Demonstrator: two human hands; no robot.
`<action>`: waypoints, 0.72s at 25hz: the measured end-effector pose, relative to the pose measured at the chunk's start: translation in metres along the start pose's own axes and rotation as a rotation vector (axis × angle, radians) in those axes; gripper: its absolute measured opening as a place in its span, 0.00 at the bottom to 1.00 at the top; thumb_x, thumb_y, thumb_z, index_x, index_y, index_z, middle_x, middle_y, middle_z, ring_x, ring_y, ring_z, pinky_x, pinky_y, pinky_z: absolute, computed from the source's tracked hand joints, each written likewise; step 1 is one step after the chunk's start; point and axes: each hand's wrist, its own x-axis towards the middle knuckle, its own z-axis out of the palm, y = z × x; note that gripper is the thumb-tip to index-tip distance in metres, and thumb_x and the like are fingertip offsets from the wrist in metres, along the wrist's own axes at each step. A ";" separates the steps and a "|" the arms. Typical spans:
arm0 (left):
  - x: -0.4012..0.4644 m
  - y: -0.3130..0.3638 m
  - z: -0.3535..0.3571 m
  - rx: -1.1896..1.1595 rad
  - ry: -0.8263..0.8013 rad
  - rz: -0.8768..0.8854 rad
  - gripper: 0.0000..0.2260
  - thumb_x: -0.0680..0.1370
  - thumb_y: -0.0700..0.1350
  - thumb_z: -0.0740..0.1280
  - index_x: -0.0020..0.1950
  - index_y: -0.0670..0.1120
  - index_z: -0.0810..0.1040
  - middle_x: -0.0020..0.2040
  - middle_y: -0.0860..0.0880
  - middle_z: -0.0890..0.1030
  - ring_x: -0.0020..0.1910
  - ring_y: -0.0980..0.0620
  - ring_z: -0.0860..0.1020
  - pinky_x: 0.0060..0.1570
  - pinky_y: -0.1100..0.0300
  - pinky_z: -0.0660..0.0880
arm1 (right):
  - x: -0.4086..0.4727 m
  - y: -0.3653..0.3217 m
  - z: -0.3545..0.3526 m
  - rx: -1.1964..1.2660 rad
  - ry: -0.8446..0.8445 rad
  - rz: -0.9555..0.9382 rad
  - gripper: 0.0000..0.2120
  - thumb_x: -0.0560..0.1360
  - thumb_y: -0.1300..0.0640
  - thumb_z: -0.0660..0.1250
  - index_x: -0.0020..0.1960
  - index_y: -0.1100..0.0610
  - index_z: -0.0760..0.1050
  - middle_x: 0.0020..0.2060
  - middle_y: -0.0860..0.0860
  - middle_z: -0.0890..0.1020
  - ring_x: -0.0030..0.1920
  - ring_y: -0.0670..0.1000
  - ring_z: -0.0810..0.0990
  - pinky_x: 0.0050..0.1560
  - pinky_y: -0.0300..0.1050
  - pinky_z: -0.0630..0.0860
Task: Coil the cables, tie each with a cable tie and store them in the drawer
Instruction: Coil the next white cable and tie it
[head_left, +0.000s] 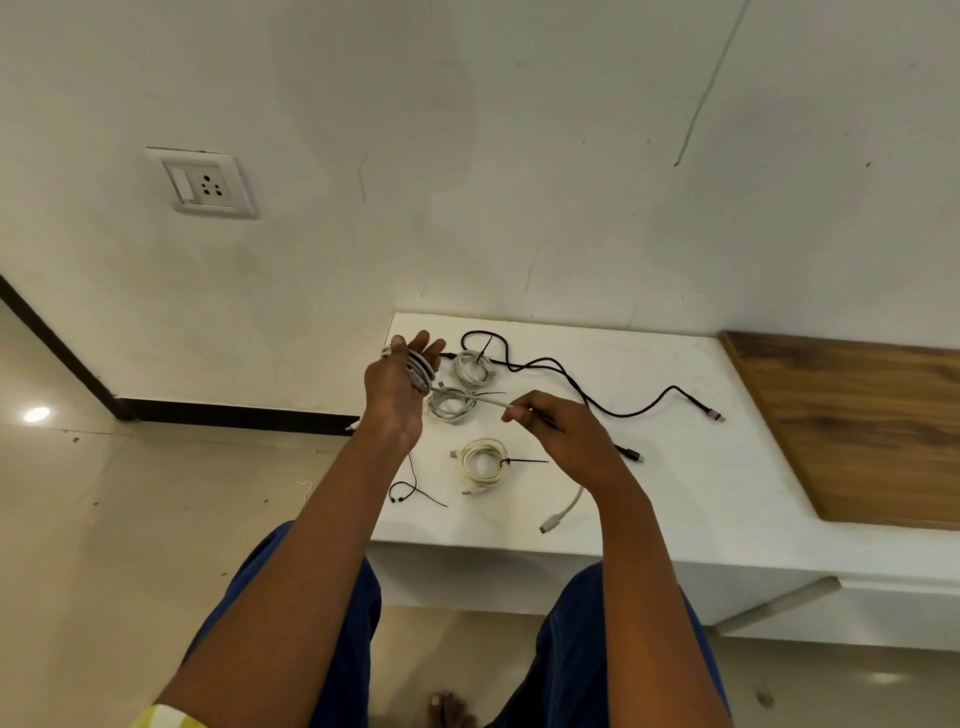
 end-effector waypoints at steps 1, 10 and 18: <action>-0.002 -0.004 0.001 0.121 -0.001 0.034 0.11 0.84 0.42 0.53 0.45 0.45 0.70 0.42 0.50 0.80 0.32 0.57 0.82 0.45 0.60 0.77 | 0.000 -0.001 0.001 0.028 -0.012 -0.013 0.10 0.79 0.47 0.59 0.47 0.46 0.78 0.44 0.45 0.83 0.49 0.50 0.78 0.54 0.50 0.74; -0.020 -0.035 0.004 0.921 -0.328 0.146 0.09 0.83 0.43 0.54 0.44 0.45 0.69 0.42 0.47 0.82 0.39 0.54 0.81 0.44 0.65 0.75 | 0.002 -0.001 0.004 0.157 0.050 -0.125 0.11 0.81 0.53 0.57 0.51 0.53 0.77 0.46 0.50 0.81 0.49 0.50 0.77 0.53 0.48 0.72; -0.028 -0.039 0.005 0.982 -0.599 -0.181 0.18 0.82 0.54 0.53 0.47 0.44 0.75 0.28 0.52 0.73 0.28 0.55 0.71 0.34 0.65 0.70 | 0.002 0.009 0.001 -0.001 0.387 -0.196 0.07 0.80 0.54 0.60 0.49 0.51 0.76 0.41 0.37 0.74 0.43 0.40 0.73 0.41 0.34 0.69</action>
